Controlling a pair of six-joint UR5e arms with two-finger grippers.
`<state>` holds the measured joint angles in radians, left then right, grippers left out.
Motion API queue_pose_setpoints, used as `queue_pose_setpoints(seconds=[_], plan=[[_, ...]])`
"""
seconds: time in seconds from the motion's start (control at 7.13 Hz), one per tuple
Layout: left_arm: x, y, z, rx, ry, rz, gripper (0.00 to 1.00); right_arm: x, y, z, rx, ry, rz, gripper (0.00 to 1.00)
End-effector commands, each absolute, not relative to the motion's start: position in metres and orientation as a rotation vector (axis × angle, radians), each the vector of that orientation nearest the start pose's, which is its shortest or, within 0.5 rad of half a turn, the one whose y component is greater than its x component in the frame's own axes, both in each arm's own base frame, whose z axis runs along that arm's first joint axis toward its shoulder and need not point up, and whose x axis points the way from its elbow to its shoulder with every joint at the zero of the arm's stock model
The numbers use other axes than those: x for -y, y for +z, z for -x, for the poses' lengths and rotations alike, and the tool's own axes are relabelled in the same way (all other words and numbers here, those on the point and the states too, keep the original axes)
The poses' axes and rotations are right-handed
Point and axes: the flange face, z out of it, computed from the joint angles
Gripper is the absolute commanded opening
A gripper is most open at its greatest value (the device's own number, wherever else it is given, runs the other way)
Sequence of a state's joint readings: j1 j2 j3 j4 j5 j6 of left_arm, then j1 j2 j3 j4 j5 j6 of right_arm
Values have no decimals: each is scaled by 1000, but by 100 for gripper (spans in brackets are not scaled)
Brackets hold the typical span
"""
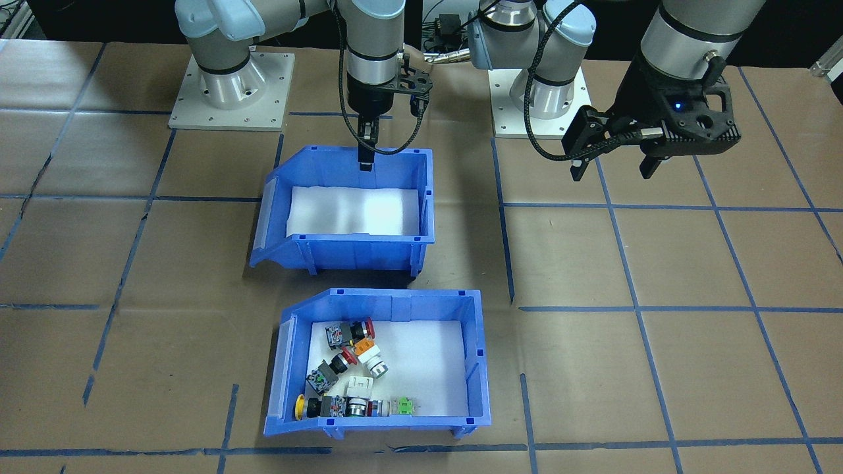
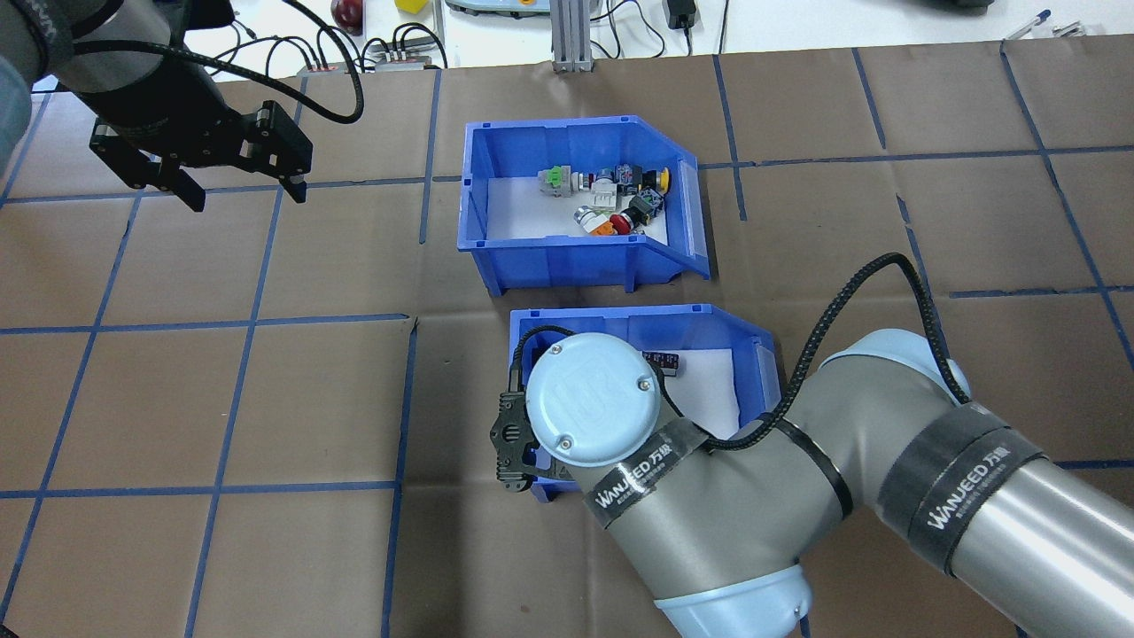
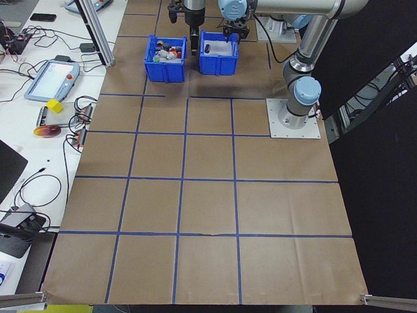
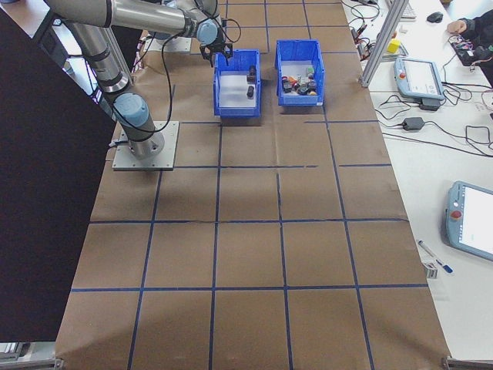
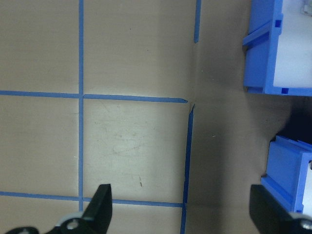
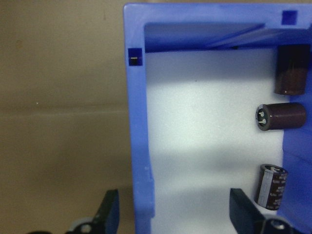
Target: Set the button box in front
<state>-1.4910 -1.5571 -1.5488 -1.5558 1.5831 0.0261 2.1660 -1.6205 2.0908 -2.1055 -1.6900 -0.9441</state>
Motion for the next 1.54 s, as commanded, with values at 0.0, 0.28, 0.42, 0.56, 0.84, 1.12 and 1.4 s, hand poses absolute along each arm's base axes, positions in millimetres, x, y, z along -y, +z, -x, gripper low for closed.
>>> queue_pose_setpoints(seconds=[0.0, 0.28, 0.42, 0.56, 0.84, 1.12, 1.4], plan=[[500, 506, 93, -3125, -73, 84, 99, 291, 355, -326, -2396, -139, 2226, 100], [500, 506, 93, -3125, -73, 84, 99, 339, 385, -291, -2555, -187, 2055, 100], [501, 505, 92, -3125, -71, 87, 99, 368, 398, -263, -2657, -222, 1929, 100], [501, 505, 92, -3125, -73, 84, 99, 394, 411, -239, -2734, -255, 1838, 100], [502, 504, 92, -3125, -71, 84, 99, 437, 423, -186, -2951, -203, 1445, 100], [503, 503, 92, -3125, -66, 84, 99, 465, 465, -155, -3128, -182, 926, 100], [503, 503, 92, -3125, -66, 84, 99, 482, 492, -125, -3221, -111, 411, 100]])
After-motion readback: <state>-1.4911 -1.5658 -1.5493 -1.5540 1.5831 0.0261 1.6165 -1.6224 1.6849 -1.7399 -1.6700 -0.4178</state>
